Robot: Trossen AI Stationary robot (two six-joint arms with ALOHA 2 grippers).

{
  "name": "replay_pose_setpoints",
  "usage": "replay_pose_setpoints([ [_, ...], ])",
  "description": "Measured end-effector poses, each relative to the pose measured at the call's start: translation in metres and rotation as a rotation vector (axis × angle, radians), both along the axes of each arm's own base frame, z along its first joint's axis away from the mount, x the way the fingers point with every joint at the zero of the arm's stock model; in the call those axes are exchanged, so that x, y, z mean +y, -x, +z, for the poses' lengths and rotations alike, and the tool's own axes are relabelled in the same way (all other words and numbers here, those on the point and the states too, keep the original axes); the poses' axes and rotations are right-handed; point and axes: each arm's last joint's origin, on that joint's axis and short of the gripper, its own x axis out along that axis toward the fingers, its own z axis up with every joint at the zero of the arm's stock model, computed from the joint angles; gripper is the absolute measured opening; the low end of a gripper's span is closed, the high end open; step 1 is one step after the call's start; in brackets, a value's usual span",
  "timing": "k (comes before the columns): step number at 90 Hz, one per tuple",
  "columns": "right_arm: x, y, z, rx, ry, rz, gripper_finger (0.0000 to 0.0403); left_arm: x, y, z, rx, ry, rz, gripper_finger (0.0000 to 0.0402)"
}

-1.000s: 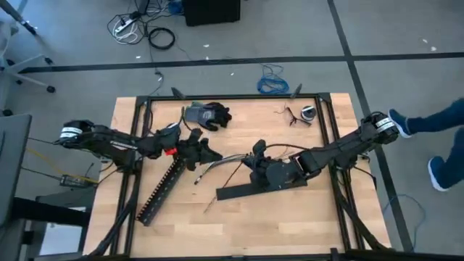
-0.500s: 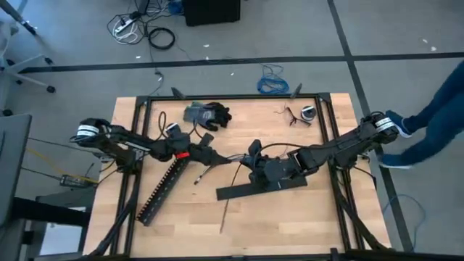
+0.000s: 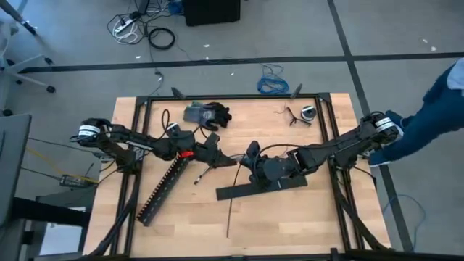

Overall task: Ziptie cables
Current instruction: Wrap the other black zip tie on the cable wires

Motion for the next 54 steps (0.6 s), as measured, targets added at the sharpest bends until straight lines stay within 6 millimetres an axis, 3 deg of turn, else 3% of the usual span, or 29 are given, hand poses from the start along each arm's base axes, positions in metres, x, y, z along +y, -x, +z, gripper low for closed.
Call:
replay_pose_setpoints([
  [54, -0.0045, -0.0018, 0.0006, -0.006, 0.000, -0.010, 0.0000, -0.0011, -0.0001, 0.0002, 0.002, 0.014, 0.011, 0.0058],
])
